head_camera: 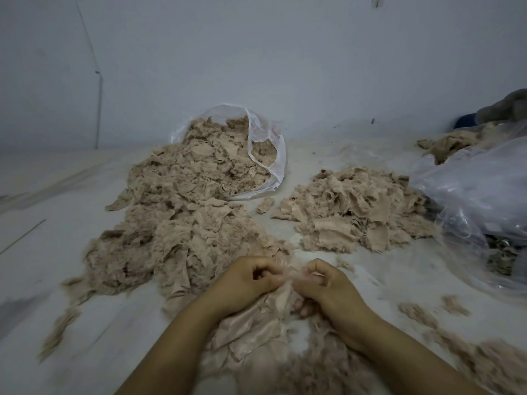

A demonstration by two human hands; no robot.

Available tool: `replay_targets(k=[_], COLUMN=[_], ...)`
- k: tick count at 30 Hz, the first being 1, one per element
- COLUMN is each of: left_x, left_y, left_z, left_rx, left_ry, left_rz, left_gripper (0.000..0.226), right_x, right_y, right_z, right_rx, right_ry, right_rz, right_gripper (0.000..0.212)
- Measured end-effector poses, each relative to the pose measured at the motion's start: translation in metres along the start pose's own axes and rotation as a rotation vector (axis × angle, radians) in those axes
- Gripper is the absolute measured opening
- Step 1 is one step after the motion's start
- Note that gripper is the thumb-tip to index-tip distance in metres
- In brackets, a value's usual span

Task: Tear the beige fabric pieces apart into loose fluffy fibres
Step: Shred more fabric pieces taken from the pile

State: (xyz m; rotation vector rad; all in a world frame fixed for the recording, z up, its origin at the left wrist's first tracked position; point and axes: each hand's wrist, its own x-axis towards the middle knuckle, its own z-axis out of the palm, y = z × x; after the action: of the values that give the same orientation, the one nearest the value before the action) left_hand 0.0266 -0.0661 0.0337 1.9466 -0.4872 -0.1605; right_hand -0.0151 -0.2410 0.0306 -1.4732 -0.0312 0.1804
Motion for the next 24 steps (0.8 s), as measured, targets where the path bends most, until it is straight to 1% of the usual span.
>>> replay_targets(k=[2, 4, 6, 9, 11, 12, 14, 15, 17, 18, 20, 22, 24], left_x=[0.000, -0.001, -0.001, 0.001, 0.001, 0.000, -0.003, -0.004, -0.005, -0.006, -0.007, -0.006, -0.006], left_y=[0.000, 0.004, 0.005, 0.000, -0.001, 0.000, 0.001, 0.001, 0.000, 0.000, 0.000, 0.001, 0.002], left_z=[0.004, 0.007, 0.008, 0.001, -0.003, -0.004, 0.000, 0.004, 0.009, 0.009, 0.008, 0.007, 0.006], left_rx=[-0.037, -0.057, 0.004, 0.101, 0.071, 0.054, 0.085, 0.110, 0.119, 0.120, 0.100, 0.072, 0.061], left_ry=[0.031, 0.031, 0.025, 0.110, 0.123, 0.087, -0.028, -0.081, -0.157, -0.181, -0.215, -0.251, -0.253], left_rz=[0.024, 0.043, 0.052, 0.057, 0.063, 0.071, 0.059, 0.061, 0.081, 0.085, 0.077, 0.052, 0.039], left_gripper=[0.012, 0.017, 0.023, 0.025, 0.024, 0.021, 0.003, 0.004, 0.016, 0.023, 0.027, 0.028, 0.032], right_x=[-0.001, -0.002, 0.000, 0.003, 0.003, 0.002, 0.002, 0.002, 0.002, 0.002, 0.001, 0.003, 0.005], right_y=[0.003, 0.003, 0.005, 0.005, 0.004, 0.004, 0.004, 0.004, 0.003, 0.002, 0.001, 0.002, 0.002], right_z=[0.001, 0.003, 0.001, -0.007, -0.010, -0.010, -0.007, -0.006, -0.005, -0.005, -0.004, -0.005, -0.006], right_rx=[-0.064, -0.111, -0.128, -0.062, -0.033, -0.030, -0.008, 0.002, -0.008, -0.019, -0.017, 0.004, 0.048], right_ry=[-0.025, -0.036, 0.015, 0.105, 0.079, 0.059, 0.030, 0.018, 0.000, 0.002, 0.018, 0.089, 0.167], right_rz=[-0.016, -0.043, -0.062, -0.061, -0.044, -0.040, -0.039, -0.047, -0.065, -0.077, -0.132, -0.181, -0.200], right_gripper=[0.017, 0.012, 0.018, 0.018, 0.017, 0.016, 0.014, 0.016, 0.021, 0.020, 0.015, 0.026, 0.028])
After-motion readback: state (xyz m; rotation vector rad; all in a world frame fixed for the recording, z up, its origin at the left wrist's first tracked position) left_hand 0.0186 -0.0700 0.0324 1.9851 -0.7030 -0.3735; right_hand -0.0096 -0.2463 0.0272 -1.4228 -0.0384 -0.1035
